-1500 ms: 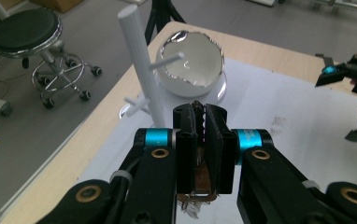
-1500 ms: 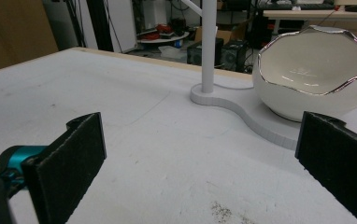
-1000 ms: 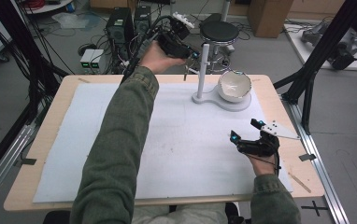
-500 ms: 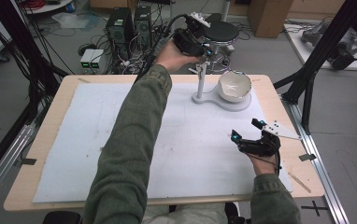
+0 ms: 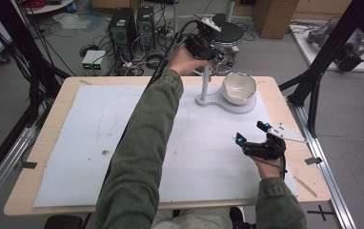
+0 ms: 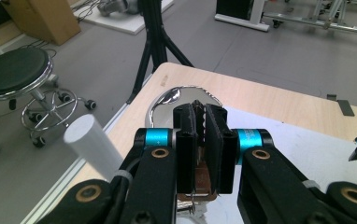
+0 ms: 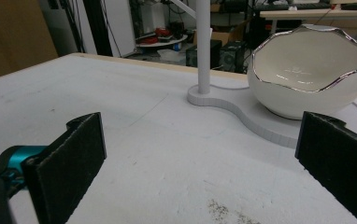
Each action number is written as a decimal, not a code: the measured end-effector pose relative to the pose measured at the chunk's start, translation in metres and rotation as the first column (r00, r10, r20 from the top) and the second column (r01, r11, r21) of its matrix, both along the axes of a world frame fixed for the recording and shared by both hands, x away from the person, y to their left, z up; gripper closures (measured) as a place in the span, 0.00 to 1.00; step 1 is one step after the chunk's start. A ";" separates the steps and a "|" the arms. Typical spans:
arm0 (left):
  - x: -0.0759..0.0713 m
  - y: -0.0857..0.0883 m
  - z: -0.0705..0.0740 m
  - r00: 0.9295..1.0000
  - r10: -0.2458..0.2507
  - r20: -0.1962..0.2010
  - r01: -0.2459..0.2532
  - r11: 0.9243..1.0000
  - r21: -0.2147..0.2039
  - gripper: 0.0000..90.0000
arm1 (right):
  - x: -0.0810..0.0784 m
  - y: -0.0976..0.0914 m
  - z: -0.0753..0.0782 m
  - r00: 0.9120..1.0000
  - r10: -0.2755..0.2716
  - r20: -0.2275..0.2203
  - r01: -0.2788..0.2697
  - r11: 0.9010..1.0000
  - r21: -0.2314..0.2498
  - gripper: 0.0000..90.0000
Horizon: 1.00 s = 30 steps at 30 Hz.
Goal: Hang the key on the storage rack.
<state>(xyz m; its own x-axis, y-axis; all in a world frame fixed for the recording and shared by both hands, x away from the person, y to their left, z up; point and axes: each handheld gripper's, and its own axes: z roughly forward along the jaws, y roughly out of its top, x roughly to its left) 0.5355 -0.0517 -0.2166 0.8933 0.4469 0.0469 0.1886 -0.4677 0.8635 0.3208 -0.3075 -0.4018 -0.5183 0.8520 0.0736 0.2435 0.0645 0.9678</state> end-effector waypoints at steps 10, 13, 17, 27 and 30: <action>0.010 -0.008 -0.011 0.999 0.046 -0.013 -0.046 0.999 0.000 0.92 | -0.001 -0.001 0.000 1.000 0.004 0.003 -0.004 1.000 -0.004 0.01; 0.012 -0.005 -0.011 0.998 0.064 -0.011 -0.064 0.998 -0.015 0.92 | -0.001 -0.002 0.000 1.000 0.004 -0.001 -0.004 1.000 -0.002 0.01; 0.018 0.000 -0.013 0.996 0.085 -0.012 -0.086 0.996 -0.028 0.92 | -0.001 -0.002 0.000 1.000 0.002 0.002 -0.002 1.000 0.001 0.01; 0.023 0.005 -0.017 0.993 0.116 -0.015 -0.117 0.992 -0.037 0.92 | -0.001 -0.003 -0.001 1.000 -0.001 -0.004 0.001 1.000 0.000 0.01; 0.022 0.005 -0.018 0.992 0.125 -0.013 -0.125 0.992 -0.020 0.91 | -0.001 -0.003 -0.001 1.000 0.004 -0.003 -0.004 1.000 -0.006 0.01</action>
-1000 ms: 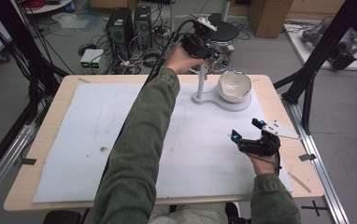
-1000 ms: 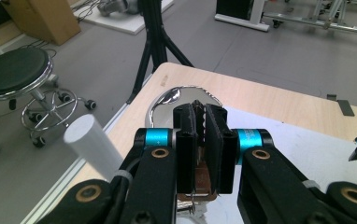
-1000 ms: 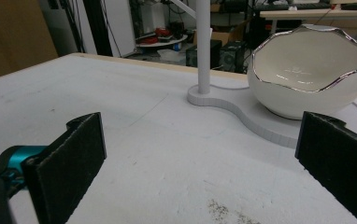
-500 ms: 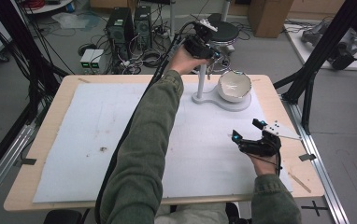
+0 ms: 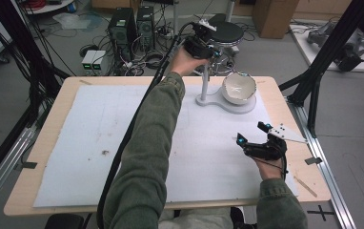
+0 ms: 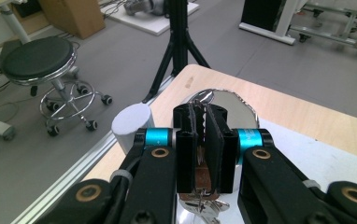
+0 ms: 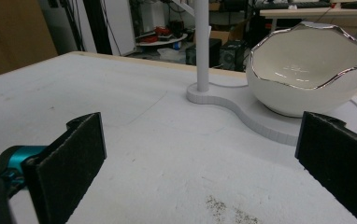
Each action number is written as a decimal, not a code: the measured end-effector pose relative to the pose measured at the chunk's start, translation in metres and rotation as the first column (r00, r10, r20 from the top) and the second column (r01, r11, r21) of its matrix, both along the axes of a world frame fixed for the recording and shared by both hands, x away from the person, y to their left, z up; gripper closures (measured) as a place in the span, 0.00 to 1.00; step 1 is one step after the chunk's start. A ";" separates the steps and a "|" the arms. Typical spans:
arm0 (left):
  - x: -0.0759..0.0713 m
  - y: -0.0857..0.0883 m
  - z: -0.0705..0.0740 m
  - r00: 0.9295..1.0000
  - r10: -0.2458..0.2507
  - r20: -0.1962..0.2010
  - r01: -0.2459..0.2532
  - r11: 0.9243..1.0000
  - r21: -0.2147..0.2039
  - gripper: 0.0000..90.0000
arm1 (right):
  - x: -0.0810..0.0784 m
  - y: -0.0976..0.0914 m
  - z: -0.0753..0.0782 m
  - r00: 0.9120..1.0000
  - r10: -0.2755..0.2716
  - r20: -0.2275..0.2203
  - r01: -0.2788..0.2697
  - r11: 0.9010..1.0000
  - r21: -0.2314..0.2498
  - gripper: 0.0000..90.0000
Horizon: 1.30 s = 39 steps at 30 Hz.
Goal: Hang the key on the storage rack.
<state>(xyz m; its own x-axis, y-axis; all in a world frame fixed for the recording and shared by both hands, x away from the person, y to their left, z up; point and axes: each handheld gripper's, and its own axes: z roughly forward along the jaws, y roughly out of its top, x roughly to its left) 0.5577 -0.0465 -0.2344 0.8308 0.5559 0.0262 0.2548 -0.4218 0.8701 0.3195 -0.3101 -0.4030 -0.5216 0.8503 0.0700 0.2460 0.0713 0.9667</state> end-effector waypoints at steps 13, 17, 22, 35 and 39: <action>-0.013 0.002 0.002 0.991 -0.099 -0.085 0.098 0.995 -0.015 0.58 | 0.001 0.001 -0.001 1.000 0.003 0.001 -0.003 1.000 -0.011 0.01; -0.015 0.000 0.000 0.991 -0.089 -0.099 0.090 0.996 0.006 0.35 | 0.000 0.001 0.000 1.000 0.003 0.001 -0.003 1.000 -0.010 0.01; -0.018 -0.001 -0.001 0.989 -0.099 -0.112 0.102 0.995 0.020 0.19 | 0.001 0.001 -0.001 1.000 0.003 0.001 -0.003 1.000 -0.011 0.01; -0.032 0.011 0.000 0.998 -0.029 -0.063 0.033 0.998 0.052 0.02 | 0.001 0.001 -0.001 1.000 0.000 0.001 0.000 1.000 -0.011 0.01; -0.036 0.022 -0.007 0.998 -0.006 -0.062 0.009 0.999 0.046 0.02 | 0.001 0.002 -0.001 1.000 0.001 0.003 -0.001 1.000 -0.012 0.01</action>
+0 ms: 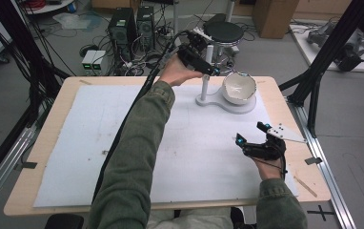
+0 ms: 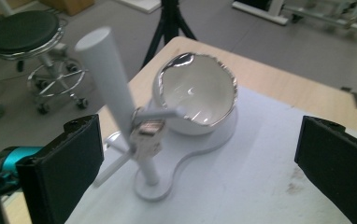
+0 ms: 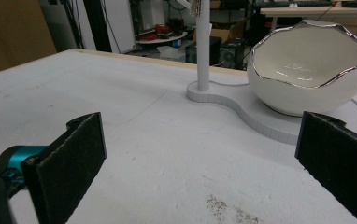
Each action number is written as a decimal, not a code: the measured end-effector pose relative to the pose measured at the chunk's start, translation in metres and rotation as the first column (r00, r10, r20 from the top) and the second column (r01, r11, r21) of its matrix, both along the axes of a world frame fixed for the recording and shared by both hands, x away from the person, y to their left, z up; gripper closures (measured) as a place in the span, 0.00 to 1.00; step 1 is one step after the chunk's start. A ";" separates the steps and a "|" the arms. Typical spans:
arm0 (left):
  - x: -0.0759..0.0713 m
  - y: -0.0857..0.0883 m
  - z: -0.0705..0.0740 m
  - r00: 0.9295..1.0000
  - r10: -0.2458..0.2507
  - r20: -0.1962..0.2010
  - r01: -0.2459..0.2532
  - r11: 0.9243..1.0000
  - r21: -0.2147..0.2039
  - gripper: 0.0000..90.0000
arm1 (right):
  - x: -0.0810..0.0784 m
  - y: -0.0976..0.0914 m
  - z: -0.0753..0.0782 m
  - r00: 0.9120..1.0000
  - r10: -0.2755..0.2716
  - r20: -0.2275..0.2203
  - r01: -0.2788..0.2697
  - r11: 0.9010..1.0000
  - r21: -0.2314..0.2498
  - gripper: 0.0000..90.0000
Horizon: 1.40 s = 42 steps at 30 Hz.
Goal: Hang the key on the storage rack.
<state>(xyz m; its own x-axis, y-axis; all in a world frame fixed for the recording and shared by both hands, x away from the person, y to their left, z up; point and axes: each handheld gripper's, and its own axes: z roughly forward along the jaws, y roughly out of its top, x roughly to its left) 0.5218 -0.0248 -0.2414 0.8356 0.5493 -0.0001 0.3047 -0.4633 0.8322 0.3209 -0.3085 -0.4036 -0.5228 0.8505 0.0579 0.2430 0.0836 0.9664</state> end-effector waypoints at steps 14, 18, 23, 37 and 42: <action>-0.010 0.045 -0.010 0.997 0.072 -0.004 -0.072 0.997 -0.008 0.02 | 0.001 0.003 0.000 1.000 0.000 -0.004 0.000 1.000 -0.006 0.01; -0.013 0.057 -0.014 0.996 0.093 -0.009 -0.093 0.996 -0.007 0.02 | 0.001 0.002 0.000 1.000 -0.001 -0.006 0.001 1.000 -0.006 0.01; -0.021 0.068 -0.018 0.995 0.104 -0.009 -0.104 0.995 0.000 0.02 | 0.002 0.003 -0.001 1.000 0.000 -0.009 0.000 1.000 -0.005 0.01; -0.038 0.104 -0.021 0.988 0.153 0.004 -0.153 0.988 -0.027 0.02 | 0.004 0.005 -0.001 1.000 0.002 -0.003 -0.002 1.000 -0.016 0.01; -0.045 0.114 -0.027 0.986 0.166 0.001 -0.166 0.985 -0.040 0.02 | 0.004 0.006 -0.001 1.000 0.001 -0.013 -0.001 1.000 -0.014 0.01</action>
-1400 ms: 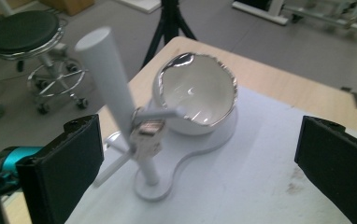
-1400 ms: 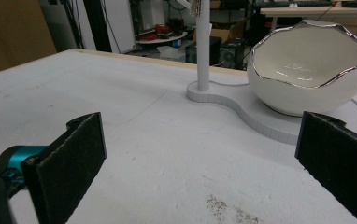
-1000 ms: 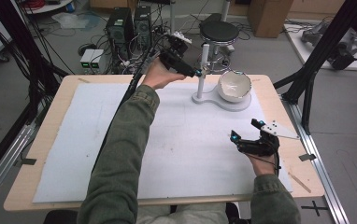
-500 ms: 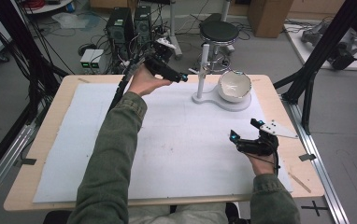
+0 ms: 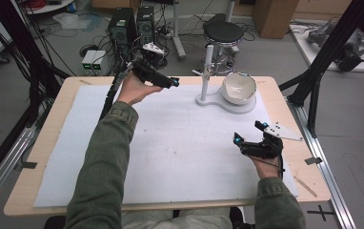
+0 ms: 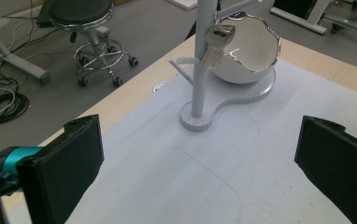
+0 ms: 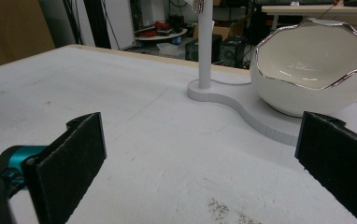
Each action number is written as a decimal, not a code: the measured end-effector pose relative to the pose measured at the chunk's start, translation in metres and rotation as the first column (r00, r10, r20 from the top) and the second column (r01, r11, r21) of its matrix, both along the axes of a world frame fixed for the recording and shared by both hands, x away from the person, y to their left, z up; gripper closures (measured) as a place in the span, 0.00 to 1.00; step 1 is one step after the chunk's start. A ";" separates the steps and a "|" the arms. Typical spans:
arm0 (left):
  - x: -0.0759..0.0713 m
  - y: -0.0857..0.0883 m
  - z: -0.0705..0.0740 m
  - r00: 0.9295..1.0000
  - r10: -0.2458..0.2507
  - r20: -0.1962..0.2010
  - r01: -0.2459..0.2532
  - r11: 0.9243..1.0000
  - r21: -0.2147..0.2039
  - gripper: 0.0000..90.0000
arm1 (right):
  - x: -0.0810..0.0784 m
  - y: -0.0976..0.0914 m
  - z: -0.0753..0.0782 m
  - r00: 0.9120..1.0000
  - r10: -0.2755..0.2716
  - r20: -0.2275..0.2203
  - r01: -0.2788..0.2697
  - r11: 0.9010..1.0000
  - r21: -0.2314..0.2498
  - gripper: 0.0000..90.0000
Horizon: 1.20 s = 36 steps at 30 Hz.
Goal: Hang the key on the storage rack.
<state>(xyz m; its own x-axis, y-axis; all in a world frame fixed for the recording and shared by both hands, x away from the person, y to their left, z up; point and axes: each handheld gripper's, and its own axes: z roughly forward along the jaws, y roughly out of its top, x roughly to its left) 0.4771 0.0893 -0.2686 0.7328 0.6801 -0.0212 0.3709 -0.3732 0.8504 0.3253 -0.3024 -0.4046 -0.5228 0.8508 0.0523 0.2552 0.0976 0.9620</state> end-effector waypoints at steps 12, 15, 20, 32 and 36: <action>-0.018 0.029 -0.011 0.999 0.045 0.002 -0.045 0.999 -0.028 0.02 | 0.001 0.000 0.000 1.000 0.005 0.004 -0.005 1.000 -0.005 0.01; -0.023 0.035 -0.013 0.999 0.053 0.005 -0.052 0.998 -0.039 0.02 | 0.002 0.000 0.000 1.000 0.003 0.006 -0.003 1.000 -0.006 0.01; -0.029 0.042 -0.018 0.998 0.059 0.001 -0.059 0.997 -0.047 0.02 | 0.002 0.001 0.000 1.000 0.001 0.004 -0.001 1.000 -0.006 0.01; -0.041 0.072 -0.024 0.993 0.116 0.003 -0.115 0.990 -0.076 0.02 | 0.002 0.001 0.000 1.000 0.004 0.002 -0.004 1.000 -0.009 0.01; -0.046 0.083 -0.028 0.991 0.137 0.001 -0.136 0.987 -0.085 0.02 | 0.002 0.001 -0.001 1.000 0.003 0.003 -0.003 1.000 -0.014 0.01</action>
<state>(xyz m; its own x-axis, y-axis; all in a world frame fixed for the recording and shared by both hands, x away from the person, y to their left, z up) 0.4310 0.1720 -0.2962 0.6334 0.7699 -0.0781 0.4075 -0.2460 0.8795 0.3273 -0.3010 -0.4051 -0.5254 0.8500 0.0388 0.2520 0.1119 0.9612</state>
